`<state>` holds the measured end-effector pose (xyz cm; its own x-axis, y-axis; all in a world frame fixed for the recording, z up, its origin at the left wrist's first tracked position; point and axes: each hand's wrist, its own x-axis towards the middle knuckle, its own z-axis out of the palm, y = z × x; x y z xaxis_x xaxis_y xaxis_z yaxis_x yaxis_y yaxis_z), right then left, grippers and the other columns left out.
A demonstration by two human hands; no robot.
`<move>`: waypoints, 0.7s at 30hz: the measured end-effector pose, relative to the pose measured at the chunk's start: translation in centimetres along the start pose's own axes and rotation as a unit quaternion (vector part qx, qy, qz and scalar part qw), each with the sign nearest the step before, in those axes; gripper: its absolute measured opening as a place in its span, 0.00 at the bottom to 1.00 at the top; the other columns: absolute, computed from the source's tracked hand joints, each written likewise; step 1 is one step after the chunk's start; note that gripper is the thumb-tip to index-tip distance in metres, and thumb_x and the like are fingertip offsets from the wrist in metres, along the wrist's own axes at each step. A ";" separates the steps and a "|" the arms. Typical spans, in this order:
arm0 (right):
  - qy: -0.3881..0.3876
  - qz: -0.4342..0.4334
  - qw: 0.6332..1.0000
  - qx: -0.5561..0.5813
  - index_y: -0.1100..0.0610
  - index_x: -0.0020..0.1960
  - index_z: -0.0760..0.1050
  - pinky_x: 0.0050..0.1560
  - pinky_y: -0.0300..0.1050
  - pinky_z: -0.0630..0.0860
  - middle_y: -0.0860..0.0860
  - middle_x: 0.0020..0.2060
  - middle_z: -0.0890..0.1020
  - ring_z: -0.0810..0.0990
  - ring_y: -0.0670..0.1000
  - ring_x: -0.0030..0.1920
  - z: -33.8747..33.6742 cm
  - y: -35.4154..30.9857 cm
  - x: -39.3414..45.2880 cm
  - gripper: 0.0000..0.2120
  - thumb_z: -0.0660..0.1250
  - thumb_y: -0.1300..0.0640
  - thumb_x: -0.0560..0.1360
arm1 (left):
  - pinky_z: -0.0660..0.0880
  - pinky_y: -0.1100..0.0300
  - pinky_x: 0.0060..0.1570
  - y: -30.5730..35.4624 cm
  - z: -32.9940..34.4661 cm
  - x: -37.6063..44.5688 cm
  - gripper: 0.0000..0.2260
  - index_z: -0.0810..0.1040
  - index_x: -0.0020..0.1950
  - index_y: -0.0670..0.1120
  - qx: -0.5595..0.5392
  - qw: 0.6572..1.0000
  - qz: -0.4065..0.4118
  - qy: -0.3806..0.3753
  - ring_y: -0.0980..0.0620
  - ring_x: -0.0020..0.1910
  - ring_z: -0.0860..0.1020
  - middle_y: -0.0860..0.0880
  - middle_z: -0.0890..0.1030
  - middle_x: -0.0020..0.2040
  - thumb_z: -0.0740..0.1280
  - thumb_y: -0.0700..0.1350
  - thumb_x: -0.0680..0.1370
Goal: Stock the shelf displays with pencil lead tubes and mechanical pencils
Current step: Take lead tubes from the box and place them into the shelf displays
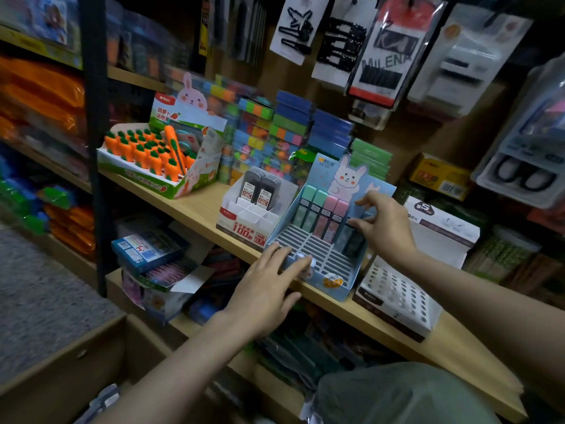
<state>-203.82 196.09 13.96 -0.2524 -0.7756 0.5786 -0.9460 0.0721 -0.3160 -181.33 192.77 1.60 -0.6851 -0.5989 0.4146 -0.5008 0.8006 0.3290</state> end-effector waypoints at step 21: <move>-0.069 -0.021 0.989 0.132 0.50 0.50 0.76 0.40 0.34 0.78 0.42 0.42 0.80 0.80 0.39 0.39 -0.7 -6.7 -8.1 0.05 0.69 0.58 0.76 | 0.67 0.72 0.59 -0.6 -1.6 -7.6 0.12 0.75 0.63 0.54 -0.196 0.978 -0.069 0.036 0.65 0.61 0.70 0.60 0.73 0.59 0.65 0.46 0.80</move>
<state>-195.57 202.37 11.94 -0.1675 -0.8537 0.4931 -0.8647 -0.1131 -0.4894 -174.91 196.82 -0.39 -0.5790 -0.7122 0.3969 -0.3357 0.6519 0.6800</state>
